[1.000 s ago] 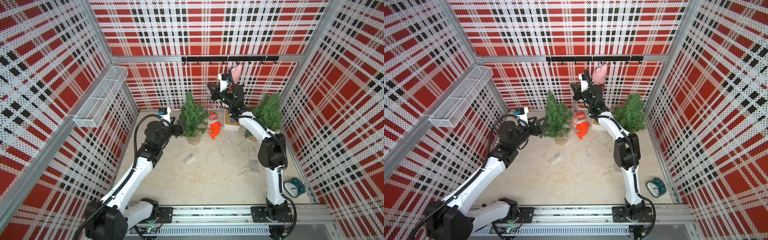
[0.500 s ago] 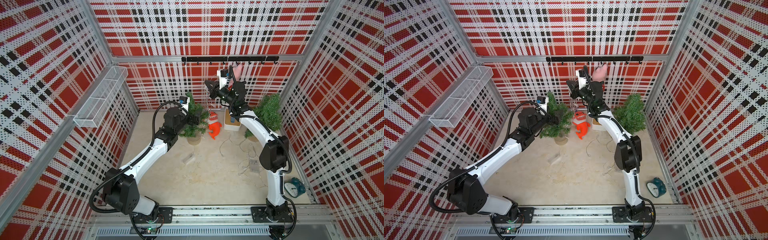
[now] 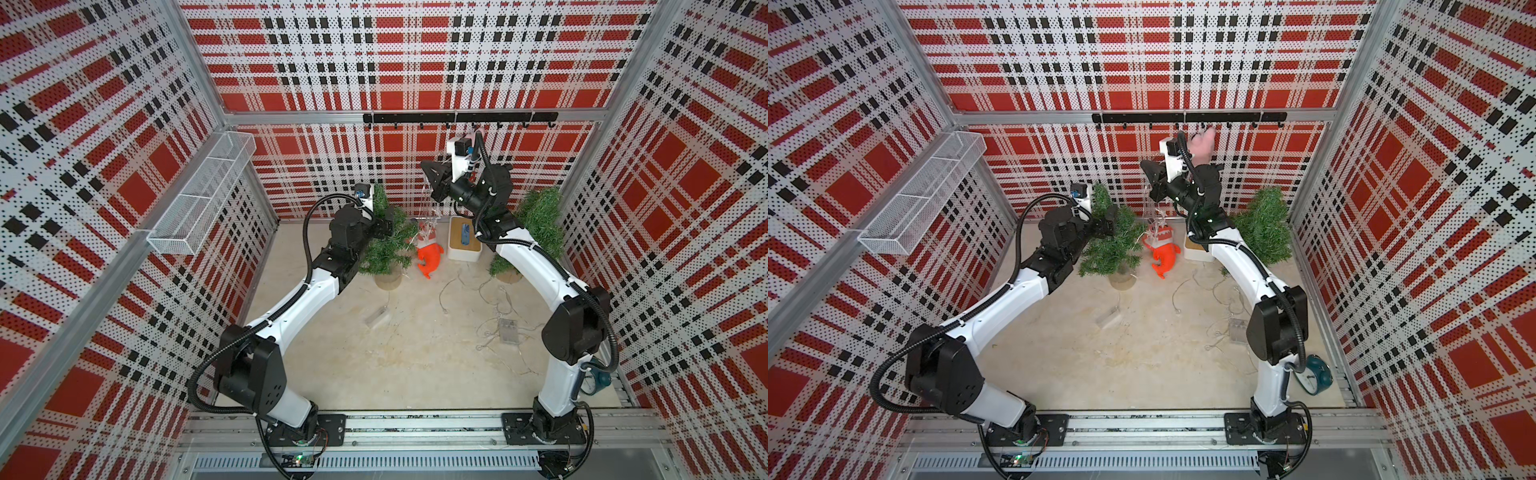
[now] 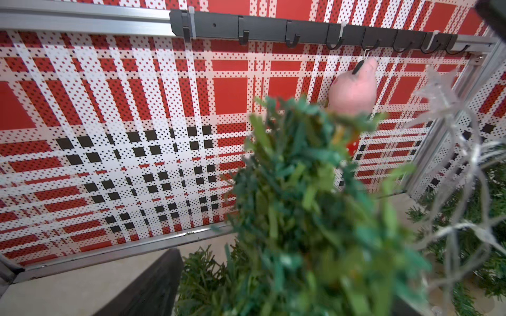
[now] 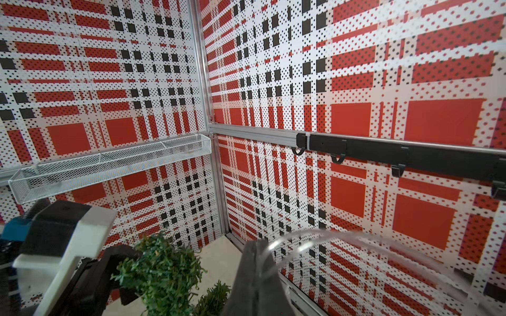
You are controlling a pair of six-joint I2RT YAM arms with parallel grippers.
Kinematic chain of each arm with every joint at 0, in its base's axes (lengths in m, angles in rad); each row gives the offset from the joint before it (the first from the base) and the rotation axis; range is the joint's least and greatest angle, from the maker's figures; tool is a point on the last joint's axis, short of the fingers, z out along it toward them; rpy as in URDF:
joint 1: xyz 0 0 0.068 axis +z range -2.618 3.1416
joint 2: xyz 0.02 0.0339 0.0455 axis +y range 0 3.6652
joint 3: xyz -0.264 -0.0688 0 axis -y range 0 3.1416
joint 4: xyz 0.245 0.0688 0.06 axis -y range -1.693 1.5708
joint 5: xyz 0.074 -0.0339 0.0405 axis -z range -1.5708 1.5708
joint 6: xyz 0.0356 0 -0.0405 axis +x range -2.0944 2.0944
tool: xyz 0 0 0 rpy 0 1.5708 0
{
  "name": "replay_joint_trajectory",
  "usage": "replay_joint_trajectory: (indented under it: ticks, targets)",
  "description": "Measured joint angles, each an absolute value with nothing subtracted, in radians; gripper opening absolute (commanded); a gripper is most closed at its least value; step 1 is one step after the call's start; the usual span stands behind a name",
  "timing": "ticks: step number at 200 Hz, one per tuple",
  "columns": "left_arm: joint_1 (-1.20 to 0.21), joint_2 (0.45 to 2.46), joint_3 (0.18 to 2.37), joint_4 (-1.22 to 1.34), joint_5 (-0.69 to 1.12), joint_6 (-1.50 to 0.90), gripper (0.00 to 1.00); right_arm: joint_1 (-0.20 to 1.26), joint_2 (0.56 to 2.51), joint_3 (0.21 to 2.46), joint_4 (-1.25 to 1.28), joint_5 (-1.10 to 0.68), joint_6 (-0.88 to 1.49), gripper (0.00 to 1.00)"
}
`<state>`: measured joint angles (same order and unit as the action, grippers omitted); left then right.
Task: Wrap string light around the christmas tree
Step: Move the christmas tree to the center of the board.
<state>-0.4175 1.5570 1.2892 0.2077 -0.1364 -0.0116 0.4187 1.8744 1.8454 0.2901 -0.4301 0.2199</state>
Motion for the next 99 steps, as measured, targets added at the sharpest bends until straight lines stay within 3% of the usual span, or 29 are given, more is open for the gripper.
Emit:
replay_joint_trajectory:
  ticks: [31, 78, 99]
  targets:
    - [-0.418, 1.594, 1.299, 0.218, -0.137, 0.006, 0.69, 0.419, 1.842, 1.809, 0.294, -0.429, 0.213, 0.00]
    - [-0.428, 1.598, 1.274, 0.285, -0.089, 0.019, 0.20, 0.419, 1.889, 1.934, 0.283, -0.439, 0.204, 0.00]
    - [-0.431, 1.596, 1.272, 0.291, -0.059, 0.005, 0.06, 0.419, 1.924, 1.973, 0.305, -0.449, 0.216, 0.00]
